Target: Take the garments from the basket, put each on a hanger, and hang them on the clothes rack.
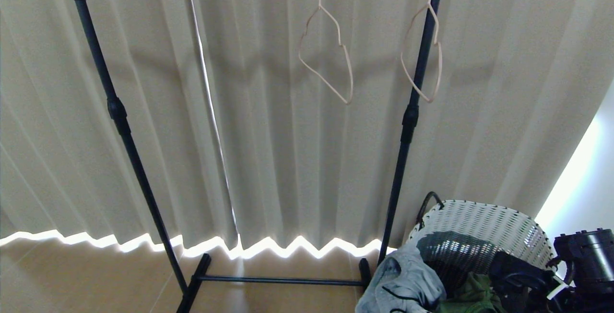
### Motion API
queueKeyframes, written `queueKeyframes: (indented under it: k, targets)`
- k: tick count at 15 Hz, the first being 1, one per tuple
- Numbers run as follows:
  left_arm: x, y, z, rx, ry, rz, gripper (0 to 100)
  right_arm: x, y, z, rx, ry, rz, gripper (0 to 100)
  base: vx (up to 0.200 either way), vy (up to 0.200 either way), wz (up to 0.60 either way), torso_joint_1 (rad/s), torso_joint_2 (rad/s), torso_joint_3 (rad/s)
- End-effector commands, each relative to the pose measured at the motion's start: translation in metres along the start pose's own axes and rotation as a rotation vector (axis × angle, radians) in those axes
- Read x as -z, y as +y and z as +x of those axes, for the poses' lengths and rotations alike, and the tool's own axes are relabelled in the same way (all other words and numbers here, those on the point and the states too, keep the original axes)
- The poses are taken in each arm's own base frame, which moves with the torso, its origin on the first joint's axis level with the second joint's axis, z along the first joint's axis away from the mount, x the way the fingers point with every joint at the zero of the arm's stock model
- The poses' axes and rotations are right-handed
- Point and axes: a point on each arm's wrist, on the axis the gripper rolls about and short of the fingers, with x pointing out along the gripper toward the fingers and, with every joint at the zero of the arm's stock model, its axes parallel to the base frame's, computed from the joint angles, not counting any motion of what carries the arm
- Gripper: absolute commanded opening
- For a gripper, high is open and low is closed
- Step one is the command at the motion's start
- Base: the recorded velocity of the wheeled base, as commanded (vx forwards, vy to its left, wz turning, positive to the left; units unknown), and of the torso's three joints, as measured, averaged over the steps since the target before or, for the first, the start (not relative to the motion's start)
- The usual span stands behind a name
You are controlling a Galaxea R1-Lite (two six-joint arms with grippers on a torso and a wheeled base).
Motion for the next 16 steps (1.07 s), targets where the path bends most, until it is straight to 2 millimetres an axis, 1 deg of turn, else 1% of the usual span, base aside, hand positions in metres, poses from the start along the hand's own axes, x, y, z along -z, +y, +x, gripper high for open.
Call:
queueKeyframes:
  k: [1,4,6,11,12,14,16]
  targets:
    - [0.000,0.000,0.000,-0.001,-0.001,0.000,100,-0.003,0.003,0.024,-0.044,0.042,-0.017,100,0.000,0.000,0.00,0.000,0.00,0.000]
    - [0.000,0.000,0.000,-0.001,-0.001,0.000,100,-0.008,-0.002,0.036,-0.005,0.024,-0.013,100,0.000,0.000,0.00,0.000,0.00,0.000]
    - [0.000,0.000,0.000,0.000,-0.001,0.000,100,-0.009,-0.003,0.040,0.025,0.029,-0.010,100,0.000,0.000,0.00,0.000,0.00,0.000]
    - [0.000,0.000,0.000,0.000,-0.001,0.000,100,-0.011,-0.005,0.040,0.035,0.012,-0.010,100,0.000,0.000,0.00,0.000,0.00,0.000]
    - [0.000,0.000,0.000,0.000,-0.001,0.000,100,-0.012,-0.006,0.041,0.045,-0.004,-0.009,0,0.000,0.000,0.00,0.000,0.00,0.000]
    - [0.000,0.000,0.000,0.000,-0.001,0.000,100,-0.015,-0.007,0.041,0.074,-0.036,-0.009,0,0.000,0.000,0.00,0.000,0.00,0.000]
    - [0.000,0.000,0.000,0.005,0.001,-0.002,100,-0.012,-0.006,0.031,0.138,-0.056,-0.005,0,0.000,0.000,0.00,0.000,0.00,0.000]
